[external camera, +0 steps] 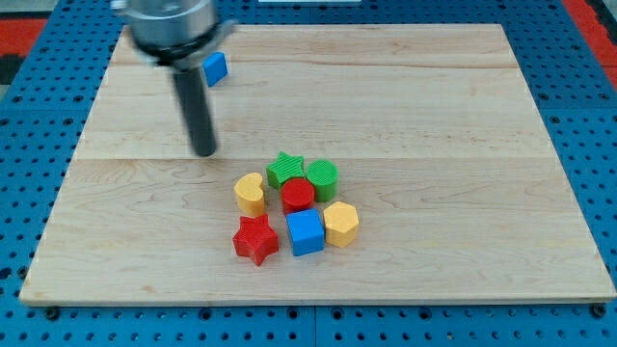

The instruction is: Push the triangle into the group of blocks

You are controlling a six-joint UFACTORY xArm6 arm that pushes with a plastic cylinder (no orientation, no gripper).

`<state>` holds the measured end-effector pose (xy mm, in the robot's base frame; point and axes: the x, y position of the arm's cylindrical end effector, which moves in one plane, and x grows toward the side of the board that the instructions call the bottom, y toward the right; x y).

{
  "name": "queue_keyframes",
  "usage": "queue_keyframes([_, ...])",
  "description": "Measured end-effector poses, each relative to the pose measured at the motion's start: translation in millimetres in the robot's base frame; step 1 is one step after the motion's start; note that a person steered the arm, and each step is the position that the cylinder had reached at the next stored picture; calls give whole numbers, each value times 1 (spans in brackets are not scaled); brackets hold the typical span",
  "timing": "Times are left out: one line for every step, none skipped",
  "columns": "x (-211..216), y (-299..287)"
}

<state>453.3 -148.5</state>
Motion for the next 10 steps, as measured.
queue_keyframes([70, 56])
queue_keyframes([79, 61])
queue_keyframes([72, 12])
queue_keyframes([2, -16])
queue_keyframes([-80, -77])
queue_keyframes([-165, -61])
queue_keyframes([-211, 25])
queue_keyframes([-119, 38])
queue_keyframes([-45, 72])
queue_keyframes([3, 74])
